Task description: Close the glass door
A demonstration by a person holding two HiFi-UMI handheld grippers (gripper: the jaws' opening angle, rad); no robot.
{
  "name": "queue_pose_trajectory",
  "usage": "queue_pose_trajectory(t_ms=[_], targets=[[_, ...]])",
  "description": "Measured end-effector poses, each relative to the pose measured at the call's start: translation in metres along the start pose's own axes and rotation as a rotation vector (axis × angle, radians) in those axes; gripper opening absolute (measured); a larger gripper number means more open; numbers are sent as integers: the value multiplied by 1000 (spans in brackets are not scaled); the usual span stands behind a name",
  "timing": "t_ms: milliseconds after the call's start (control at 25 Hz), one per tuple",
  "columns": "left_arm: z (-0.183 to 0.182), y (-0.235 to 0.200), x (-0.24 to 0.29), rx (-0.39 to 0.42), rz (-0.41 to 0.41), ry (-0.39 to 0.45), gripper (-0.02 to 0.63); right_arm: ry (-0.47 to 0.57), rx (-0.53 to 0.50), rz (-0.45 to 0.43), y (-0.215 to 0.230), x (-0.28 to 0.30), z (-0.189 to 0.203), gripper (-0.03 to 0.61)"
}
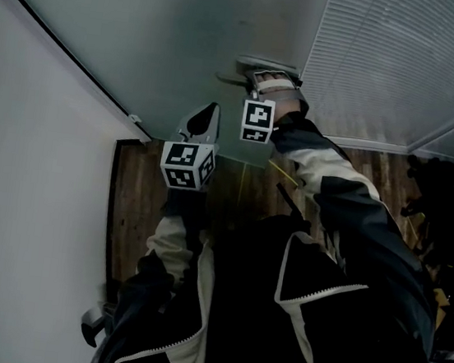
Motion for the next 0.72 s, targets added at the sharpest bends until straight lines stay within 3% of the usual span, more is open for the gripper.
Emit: queue_pose_trajectory(t_ms=[240, 720], targets=[[-8, 12, 32, 28, -9, -8, 0, -3, 7, -5, 21, 40, 33, 147], [4, 8, 38, 21, -91, -44, 0, -40, -168, 12, 43, 124, 61, 126]])
Point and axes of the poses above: the fingertips, and each gripper's own axes: x forward along the fingers, y to its right, z out of its underside, the point moved 7 cm from there along -x, backward along the fingers, and after that the axes turned 5 degrees about z, right-handed, at the moved point
